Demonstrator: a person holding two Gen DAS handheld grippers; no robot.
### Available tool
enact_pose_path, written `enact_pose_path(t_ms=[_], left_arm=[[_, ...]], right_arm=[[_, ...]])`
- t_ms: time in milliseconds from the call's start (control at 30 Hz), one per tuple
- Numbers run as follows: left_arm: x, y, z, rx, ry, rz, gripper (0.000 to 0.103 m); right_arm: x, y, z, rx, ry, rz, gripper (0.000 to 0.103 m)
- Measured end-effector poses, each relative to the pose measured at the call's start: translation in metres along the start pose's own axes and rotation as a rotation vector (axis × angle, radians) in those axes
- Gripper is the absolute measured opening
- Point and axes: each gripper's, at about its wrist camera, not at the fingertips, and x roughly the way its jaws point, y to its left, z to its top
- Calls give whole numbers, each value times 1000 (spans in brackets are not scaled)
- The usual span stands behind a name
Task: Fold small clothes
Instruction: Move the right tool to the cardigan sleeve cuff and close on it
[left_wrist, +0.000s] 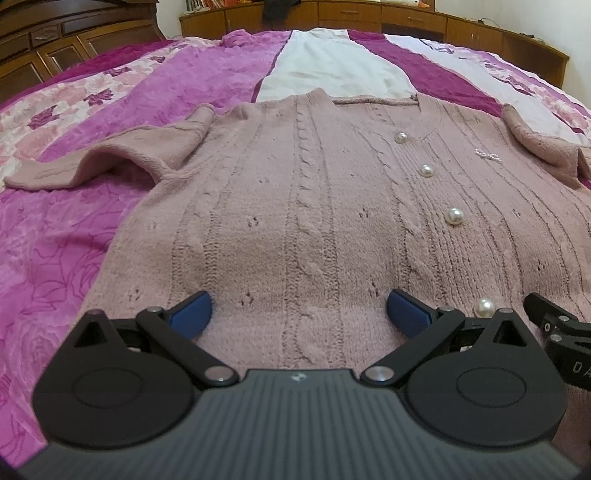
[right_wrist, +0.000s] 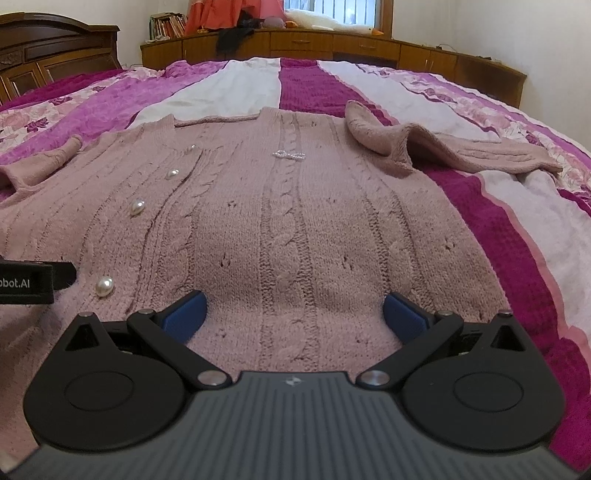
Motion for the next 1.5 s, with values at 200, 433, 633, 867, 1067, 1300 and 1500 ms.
enact_pose_path(t_ms=[200, 433, 633, 867, 1067, 1300, 1500], left_arm=[[-2, 1, 4, 8, 17, -9, 103], [-9, 2, 16, -6, 37, -12, 103], [-15, 4, 34, -31, 45, -46, 103], [-18, -2, 52, -31, 18, -49, 103], [-10, -8, 53, -49, 51, -58, 103], [-2, -9, 52, -55, 76, -30, 103], [5, -4, 54, -68, 91, 3, 103]], right_arm=[[-8, -14, 14, 67, 28, 66, 103], [-19, -34, 40, 103, 24, 160, 103], [-26, -68, 70, 147, -2, 204, 103], [-7, -130, 103, 239, 3, 164, 103], [30, -188, 121, 399, 38, 126, 103], [75, -242, 133, 519, 46, 22, 103], [109, -270, 139, 630, 54, 37, 103]])
